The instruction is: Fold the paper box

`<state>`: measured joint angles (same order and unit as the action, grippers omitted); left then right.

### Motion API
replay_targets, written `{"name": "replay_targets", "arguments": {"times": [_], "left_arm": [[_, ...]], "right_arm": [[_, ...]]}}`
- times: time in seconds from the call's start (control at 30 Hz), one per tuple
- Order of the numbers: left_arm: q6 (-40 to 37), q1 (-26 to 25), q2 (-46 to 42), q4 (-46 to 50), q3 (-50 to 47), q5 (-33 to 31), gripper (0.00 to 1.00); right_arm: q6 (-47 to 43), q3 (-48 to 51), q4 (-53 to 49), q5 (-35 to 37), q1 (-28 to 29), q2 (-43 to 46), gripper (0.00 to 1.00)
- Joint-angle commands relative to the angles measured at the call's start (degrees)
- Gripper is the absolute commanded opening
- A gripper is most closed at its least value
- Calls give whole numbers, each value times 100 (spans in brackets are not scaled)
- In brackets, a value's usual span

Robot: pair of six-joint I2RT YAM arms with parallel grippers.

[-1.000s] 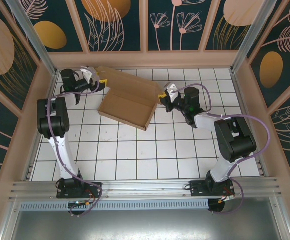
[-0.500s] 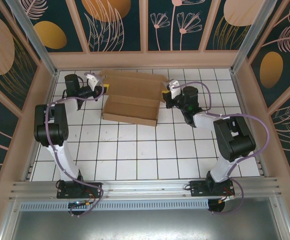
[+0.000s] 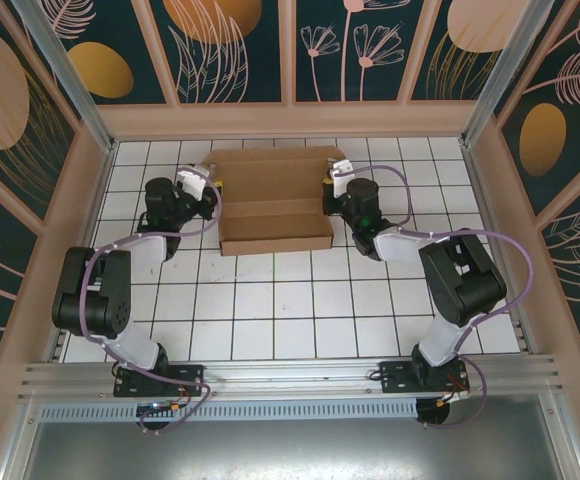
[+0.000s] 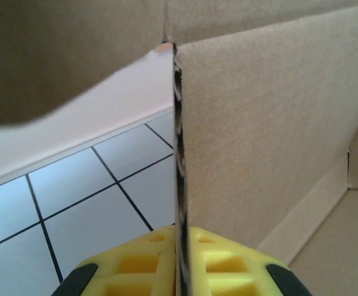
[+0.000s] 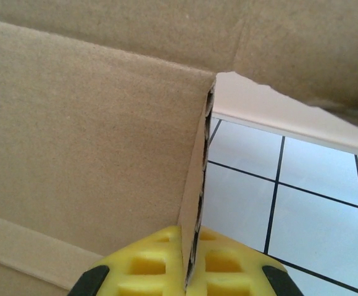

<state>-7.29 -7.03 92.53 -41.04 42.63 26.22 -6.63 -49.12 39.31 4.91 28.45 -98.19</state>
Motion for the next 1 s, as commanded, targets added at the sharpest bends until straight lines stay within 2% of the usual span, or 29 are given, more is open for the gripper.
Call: {"name": "replay_targets", "arguments": {"times": [0.0, 0.1, 0.27, 0.37, 0.63, 0.87, 0.97], "left_arm": [[593, -252, -413, -549, -239, -897, 10], [888, -436, -611, -642, -426, -1468, 12], [2182, -649, -754, -792, -506, -2380, 17], [2288, -911, -688, -1116, -592, -2556, 25], [2316, -1367, -302, -1201, -419, -2704, 42], [3305, -1380, -126, -1877, -631, -2812, 49], [3672, -1422, -133, -1932, -660, -3187, 52]], "right_arm": [[289, 65, 173, 540, 250, 166, 0], [427, 2, 178, 1072, 392, 216, 0], [866, -108, 195, 1326, 514, 242, 0], [1056, -174, 239, 1285, 606, 217, 0], [1064, -290, 173, 1500, 793, 54, 0], [1361, -296, 202, 1658, 802, 10, 0], [1558, -280, 222, 1697, 807, -28, 0]]}}
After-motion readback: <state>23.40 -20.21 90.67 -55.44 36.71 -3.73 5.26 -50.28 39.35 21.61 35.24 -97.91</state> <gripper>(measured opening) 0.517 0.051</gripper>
